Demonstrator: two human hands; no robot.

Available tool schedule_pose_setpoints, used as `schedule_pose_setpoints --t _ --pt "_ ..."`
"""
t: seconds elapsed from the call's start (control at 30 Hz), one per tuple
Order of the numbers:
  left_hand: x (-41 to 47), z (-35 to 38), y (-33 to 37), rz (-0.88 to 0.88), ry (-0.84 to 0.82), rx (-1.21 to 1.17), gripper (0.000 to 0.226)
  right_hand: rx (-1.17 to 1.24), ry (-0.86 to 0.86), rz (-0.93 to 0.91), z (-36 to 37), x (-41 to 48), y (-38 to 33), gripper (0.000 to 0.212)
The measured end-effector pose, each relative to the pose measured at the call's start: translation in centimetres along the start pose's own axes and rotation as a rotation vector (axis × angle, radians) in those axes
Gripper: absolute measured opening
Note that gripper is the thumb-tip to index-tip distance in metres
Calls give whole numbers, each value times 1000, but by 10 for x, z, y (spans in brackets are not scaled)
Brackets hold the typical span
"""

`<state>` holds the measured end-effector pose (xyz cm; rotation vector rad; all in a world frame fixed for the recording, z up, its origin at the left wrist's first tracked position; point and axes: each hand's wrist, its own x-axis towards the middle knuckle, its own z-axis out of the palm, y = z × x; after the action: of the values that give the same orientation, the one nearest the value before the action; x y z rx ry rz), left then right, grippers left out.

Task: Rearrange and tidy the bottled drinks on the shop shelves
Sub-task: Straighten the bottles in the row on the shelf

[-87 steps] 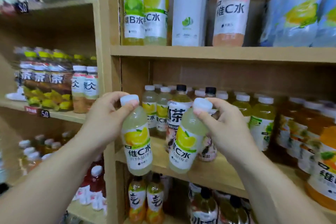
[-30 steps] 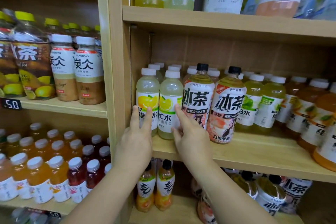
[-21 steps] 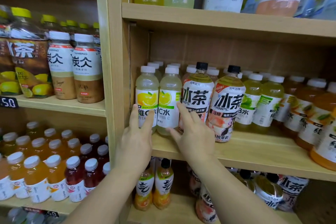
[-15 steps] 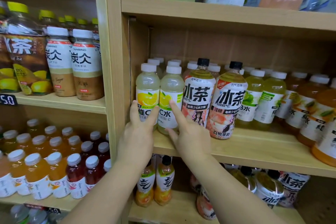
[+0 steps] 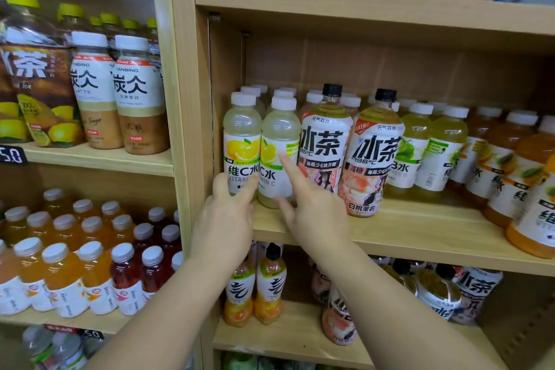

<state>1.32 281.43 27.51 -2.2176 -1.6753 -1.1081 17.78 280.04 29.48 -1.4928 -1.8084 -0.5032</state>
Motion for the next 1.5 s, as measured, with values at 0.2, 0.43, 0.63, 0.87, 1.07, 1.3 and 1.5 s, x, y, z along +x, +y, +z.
schedule_pose_setpoints --t 0.2,0.43,0.63,0.87,1.07,1.3,1.5 --pt "-6 -6 25 163 176 -230 47 157 426 354 -43 -12 53 70" --pt "-5 8 83 202 -27 -375 70 467 3 673 -58 -6 99 104" --pt "-14 23 90 72 -129 -389 81 504 -19 653 -53 -6 109 78" --pt "-13 35 105 8 -86 -357 87 455 -39 664 -86 -25 152 81" --pt "-7 38 118 -50 -18 -402 85 417 -2 718 -115 -42 205 88" --pt "18 47 136 -165 47 -430 81 406 -2 680 -112 -48 216 88" --pt "38 62 140 -295 -16 -450 53 415 -6 665 -110 -49 218 89"
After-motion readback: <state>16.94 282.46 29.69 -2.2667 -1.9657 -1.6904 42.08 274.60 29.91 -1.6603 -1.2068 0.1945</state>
